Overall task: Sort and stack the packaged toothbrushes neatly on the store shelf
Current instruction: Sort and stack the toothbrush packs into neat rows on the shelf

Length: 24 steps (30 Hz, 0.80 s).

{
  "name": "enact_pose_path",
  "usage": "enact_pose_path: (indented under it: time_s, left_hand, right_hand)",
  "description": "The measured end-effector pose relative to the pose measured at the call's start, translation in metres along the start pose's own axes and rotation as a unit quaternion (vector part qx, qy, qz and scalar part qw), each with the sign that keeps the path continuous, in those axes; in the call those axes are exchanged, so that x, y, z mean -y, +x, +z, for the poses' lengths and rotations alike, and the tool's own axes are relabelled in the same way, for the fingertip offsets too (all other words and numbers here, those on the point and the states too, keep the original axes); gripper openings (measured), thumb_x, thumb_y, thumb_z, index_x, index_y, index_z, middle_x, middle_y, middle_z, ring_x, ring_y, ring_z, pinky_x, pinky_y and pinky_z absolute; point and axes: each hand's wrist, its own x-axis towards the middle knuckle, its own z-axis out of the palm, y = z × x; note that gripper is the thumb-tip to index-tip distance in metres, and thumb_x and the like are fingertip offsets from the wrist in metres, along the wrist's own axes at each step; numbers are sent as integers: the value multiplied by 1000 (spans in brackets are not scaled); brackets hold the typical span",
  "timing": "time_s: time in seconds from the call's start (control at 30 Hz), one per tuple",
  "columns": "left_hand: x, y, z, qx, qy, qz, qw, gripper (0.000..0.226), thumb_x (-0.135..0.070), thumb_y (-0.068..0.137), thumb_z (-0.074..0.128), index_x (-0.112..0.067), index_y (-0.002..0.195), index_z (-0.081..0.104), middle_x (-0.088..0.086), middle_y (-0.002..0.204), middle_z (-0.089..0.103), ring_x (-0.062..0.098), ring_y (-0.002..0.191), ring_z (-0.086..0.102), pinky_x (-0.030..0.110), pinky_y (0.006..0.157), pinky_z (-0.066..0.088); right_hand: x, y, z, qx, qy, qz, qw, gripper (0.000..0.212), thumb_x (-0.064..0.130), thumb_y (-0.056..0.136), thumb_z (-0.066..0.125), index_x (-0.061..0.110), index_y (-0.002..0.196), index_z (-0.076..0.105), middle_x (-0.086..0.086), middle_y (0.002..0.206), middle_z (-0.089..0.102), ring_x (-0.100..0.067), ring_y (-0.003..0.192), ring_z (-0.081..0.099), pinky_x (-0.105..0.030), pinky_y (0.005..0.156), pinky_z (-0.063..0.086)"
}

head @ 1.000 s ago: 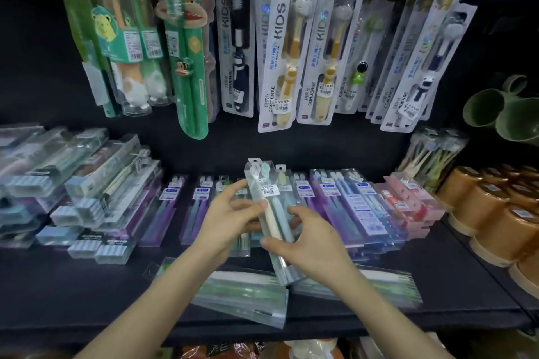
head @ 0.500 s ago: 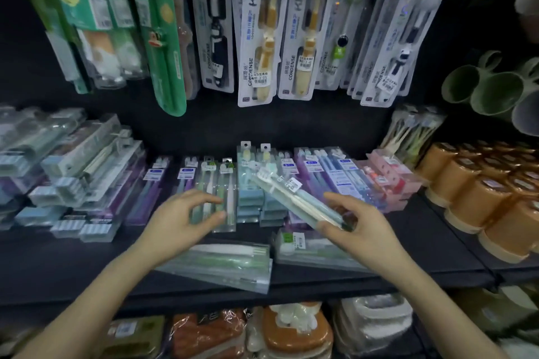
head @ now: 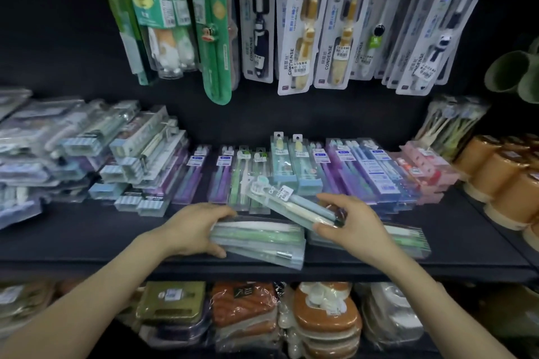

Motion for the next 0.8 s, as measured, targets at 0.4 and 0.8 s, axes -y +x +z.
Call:
enact_pose_path:
  time_s: [0.4,0.8]
  left_hand:
    - [66,-62,-5,-22,23,-94,995,83,-57,62,79,-37,134,43,-19,133,51,5,118,49,18,88,35]
    - [56,-54,-26,-32,-32,-57,997,90,-65,64,73,-41,141,36,-14,140,44,8,129,36,21,103,26]
  right_hand:
    - [23,8,32,52,3,-33,998,57,30,75,78,31,128,57,18,112,57,-4,107,49,-16,87,36]
    - [53,35,70,-99,-67,-29,992,50,36,79,73,19,124,63,4,109,67,-15,96,57,-24,76,40]
